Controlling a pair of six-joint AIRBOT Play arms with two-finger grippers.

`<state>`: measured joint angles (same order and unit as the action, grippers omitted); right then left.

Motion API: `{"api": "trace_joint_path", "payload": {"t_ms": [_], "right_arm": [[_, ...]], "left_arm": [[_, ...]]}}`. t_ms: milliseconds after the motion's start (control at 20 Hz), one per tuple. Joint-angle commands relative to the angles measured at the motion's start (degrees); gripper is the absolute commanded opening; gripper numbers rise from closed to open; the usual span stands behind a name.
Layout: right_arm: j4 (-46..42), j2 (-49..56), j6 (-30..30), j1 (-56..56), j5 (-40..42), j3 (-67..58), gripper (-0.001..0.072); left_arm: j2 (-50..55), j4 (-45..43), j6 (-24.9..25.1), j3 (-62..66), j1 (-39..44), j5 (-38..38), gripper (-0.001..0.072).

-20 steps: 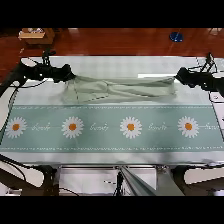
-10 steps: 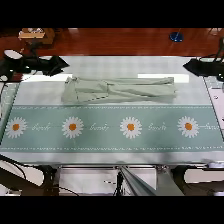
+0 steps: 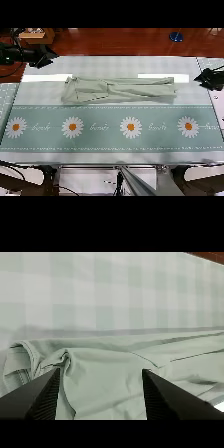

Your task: Fold the shirts.

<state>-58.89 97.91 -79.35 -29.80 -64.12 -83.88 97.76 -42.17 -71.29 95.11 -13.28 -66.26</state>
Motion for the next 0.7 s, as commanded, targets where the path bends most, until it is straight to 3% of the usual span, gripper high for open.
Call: {"api": "trace_joint_path", "payload": {"t_ms": [0,300,400,450,500,600,650], "right_arm": [[8.48,6.78,0.81,0.55,-8.98,-0.28,0.0461],[10.01,11.06,1.01,9.60,-0.31,-0.28,0.0454],[11.06,11.50,3.61,11.61,-0.35,-0.31,0.0255],[12.83,11.19,6.64,12.17,-1.64,-0.48,0.0053],[15.45,10.43,11.04,12.15,-3.69,-0.83,0.0029],[17.66,7.58,14.45,11.65,-7.50,-2.34,0.0029],[17.33,5.14,14.40,11.30,-8.83,-3.41,0.0029]], "left_arm": [[-0.26,-0.33,0.13,0.17,0.46,-1.36,0.0610],[-0.26,-0.28,0.13,0.17,0.46,-1.36,0.0610],[-0.26,-0.26,0.11,0.17,0.46,-1.36,0.0605],[-0.26,-0.26,0.11,0.17,0.46,-1.36,0.0586],[-0.33,-0.20,0.07,0.17,0.46,-1.38,0.0417],[-0.72,2.32,0.09,0.24,0.46,-1.40,0.0319],[-1.07,4.83,0.11,0.26,0.48,-1.44,0.0189]]}}
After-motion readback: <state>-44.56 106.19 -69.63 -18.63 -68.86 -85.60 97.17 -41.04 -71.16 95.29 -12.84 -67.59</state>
